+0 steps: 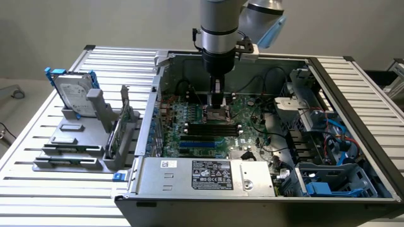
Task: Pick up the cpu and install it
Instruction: 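Place the cpu into insertion slot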
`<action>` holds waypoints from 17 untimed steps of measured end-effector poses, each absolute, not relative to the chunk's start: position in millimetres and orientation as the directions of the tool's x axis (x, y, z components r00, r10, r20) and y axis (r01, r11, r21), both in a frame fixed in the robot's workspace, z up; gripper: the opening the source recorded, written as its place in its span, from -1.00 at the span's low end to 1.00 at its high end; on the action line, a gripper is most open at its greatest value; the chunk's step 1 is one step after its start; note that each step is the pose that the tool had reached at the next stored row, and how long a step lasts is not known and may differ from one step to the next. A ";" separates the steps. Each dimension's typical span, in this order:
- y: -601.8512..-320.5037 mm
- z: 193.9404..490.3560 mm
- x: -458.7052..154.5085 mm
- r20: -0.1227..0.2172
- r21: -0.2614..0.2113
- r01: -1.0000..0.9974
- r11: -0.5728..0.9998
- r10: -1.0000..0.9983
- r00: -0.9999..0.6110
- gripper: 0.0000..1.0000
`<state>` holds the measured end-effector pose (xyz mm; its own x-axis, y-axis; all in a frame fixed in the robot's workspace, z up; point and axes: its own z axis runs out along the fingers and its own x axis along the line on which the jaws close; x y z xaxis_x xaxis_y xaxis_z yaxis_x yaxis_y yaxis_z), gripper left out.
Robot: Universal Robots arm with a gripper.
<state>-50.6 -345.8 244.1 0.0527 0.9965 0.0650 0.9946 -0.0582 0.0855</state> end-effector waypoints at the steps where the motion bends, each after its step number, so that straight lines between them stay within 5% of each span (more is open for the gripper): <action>1: -345.8 243.6 -51.5 0.066 0.095 0.994 -0.059 0.996 0.053 0.09; 17: -345.8 225.3 -71.2 0.069 0.192 0.979 -0.061 0.996 0.048 0.09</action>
